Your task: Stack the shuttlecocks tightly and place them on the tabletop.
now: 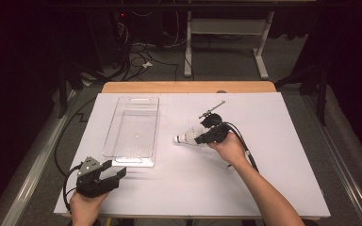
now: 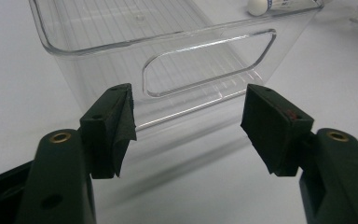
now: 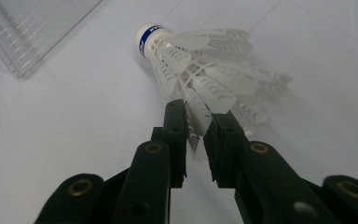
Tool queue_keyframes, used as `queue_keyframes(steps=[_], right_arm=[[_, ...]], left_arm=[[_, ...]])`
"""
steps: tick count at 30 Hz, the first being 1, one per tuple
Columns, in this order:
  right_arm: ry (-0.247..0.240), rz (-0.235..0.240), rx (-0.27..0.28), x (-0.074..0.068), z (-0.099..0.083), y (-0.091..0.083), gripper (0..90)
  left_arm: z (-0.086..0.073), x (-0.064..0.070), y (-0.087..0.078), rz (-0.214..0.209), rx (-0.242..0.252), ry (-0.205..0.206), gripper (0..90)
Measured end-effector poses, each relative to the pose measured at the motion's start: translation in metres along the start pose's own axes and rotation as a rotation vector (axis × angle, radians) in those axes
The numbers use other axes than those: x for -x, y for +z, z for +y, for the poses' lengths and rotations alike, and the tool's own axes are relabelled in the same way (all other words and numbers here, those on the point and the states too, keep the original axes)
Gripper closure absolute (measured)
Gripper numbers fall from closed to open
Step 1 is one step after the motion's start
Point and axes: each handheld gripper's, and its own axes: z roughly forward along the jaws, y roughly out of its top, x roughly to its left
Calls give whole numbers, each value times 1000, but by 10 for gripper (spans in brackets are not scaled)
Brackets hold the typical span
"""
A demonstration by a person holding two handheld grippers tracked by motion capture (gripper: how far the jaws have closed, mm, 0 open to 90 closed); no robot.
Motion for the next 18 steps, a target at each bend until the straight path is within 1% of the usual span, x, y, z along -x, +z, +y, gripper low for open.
queue_keyframes(steps=[2, 4, 5, 6, 8, 9, 10, 13, 18], right_arm=[[-6, -4, 4, 0, 0, 0, 769], [0, -8, 8, -1, 0, -1, 753], [-11, -6, 11, 0, 0, -1, 747], [-3, -7, 9, -1, 0, -2, 743], [-12, -15, 8, -1, 0, -2, 725], [2, -19, 2, -3, 0, -2, 715], [-8, -23, 5, -2, 0, -2, 709], [-19, -29, 9, -2, -1, -3, 688], [-15, -39, 10, -2, -1, -4, 661]], left_arm=[[0, 0, 0, 0, 0, 0, 352], [0, 0, 0, 0, 0, -1, 352], [0, 0, 0, 0, -3, 2, 352], [0, 0, 0, 1, 0, 0, 352], [0, 0, 0, 0, 0, 0, 352], [0, 0, 0, 0, 0, 0, 352], [0, 0, 0, 0, 0, 0, 352], [0, 0, 0, 0, 0, 0, 352], [0, 0, 0, 0, 0, 0, 353]])
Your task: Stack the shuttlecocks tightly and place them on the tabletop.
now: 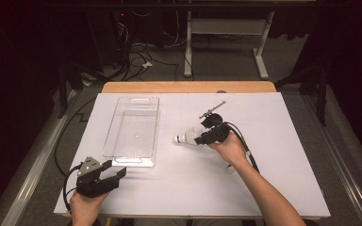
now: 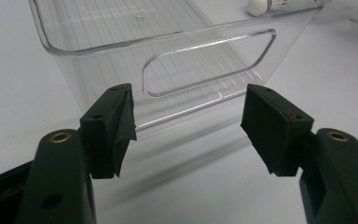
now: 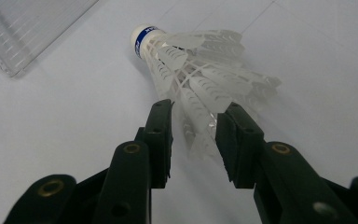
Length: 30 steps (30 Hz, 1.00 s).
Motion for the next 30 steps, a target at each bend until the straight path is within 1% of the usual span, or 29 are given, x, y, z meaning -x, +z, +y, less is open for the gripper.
queue_keyframes(steps=[2, 3, 5, 6, 7, 13, 14, 15, 16, 19, 20, 21, 25, 28, 29, 30], right_arm=[[10, -2, 0, -1, -1, 0, 653], [-6, 0, 5, 1, -1, 0, 651], [18, -5, -4, -1, -1, 0, 645], [-1, -8, -5, -1, -1, 0, 643], [-4, -8, -1, -1, -2, 0, 641], [-9, -12, 3, -1, -2, -1, 634], [-3, -13, 0, -1, -2, -2, 632], [-12, -15, 5, -1, -3, -1, 631], [-2, -17, 4, -1, -3, -2, 630], [-8, -16, 8, 0, -4, -3, 627], [-2, -19, 10, -1, -4, -3, 626], [-8, -19, 12, 0, -4, -4, 625], [-1, -20, 15, -1, -5, -6, 623], [-8, -24, 18, 0, -5, -8, 622], [3, -24, 18, 0, -5, -8, 622], [-4, -26, 18, 1, -6, -9, 622]], left_arm=[[0, 0, 0, 0, 0, 0, 353], [0, 0, 0, 2, 1, 0, 353], [0, 0, 0, 2, 4, 0, 353], [0, 0, 0, 2, 3, 0, 354], [0, 0, 0, 3, 1, 1, 354], [0, 0, 0, 3, 1, 1, 354], [0, 0, 0, 3, 2, -1, 355], [0, 0, 0, 2, 2, -1, 355], [0, 0, 0, 2, 1, 1, 354], [0, 0, 0, 3, 1, 1, 354], [0, 0, 0, 3, 1, 0, 355], [0, 0, 0, 3, 2, 0, 354], [0, 0, 0, 3, 1, -1, 354], [0, 0, 0, 3, 2, -2, 354], [0, 0, 0, 3, 2, -3, 353], [0, 0, 0, 2, 3, -3, 352]])
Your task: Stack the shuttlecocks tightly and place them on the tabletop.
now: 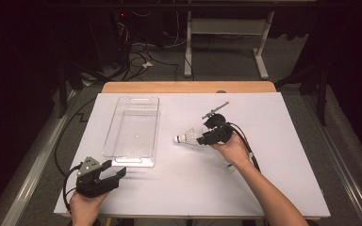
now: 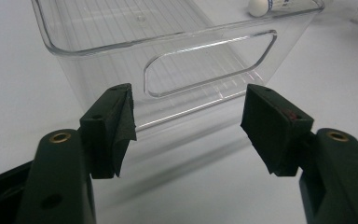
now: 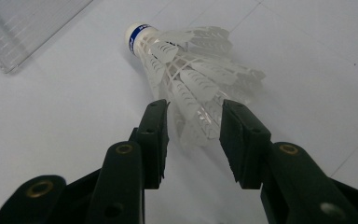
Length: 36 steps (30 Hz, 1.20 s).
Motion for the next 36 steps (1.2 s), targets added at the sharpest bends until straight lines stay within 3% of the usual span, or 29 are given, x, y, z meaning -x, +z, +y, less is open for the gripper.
queue_keyframes(steps=[36], right_arm=[[31, -16, 52, 9, -14, -19, 584]], left_arm=[[0, 1, -1, -19, 8, 9, 336]])
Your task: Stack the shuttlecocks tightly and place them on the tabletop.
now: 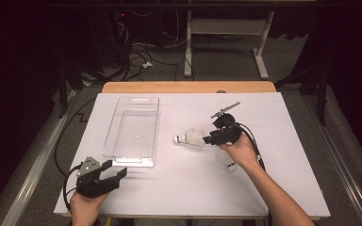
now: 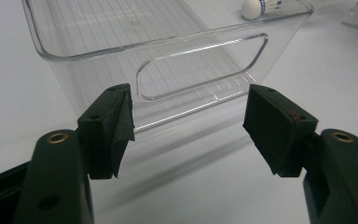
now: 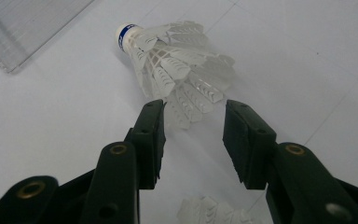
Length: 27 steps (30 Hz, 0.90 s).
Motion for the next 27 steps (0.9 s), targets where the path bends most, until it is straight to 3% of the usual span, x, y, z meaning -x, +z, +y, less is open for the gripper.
queue_keyframes(steps=[27], right_arm=[[19, 2, 20, 9, -14, -12, 561]], left_arm=[[0, -1, 0, 0, 0, -4, 332]])
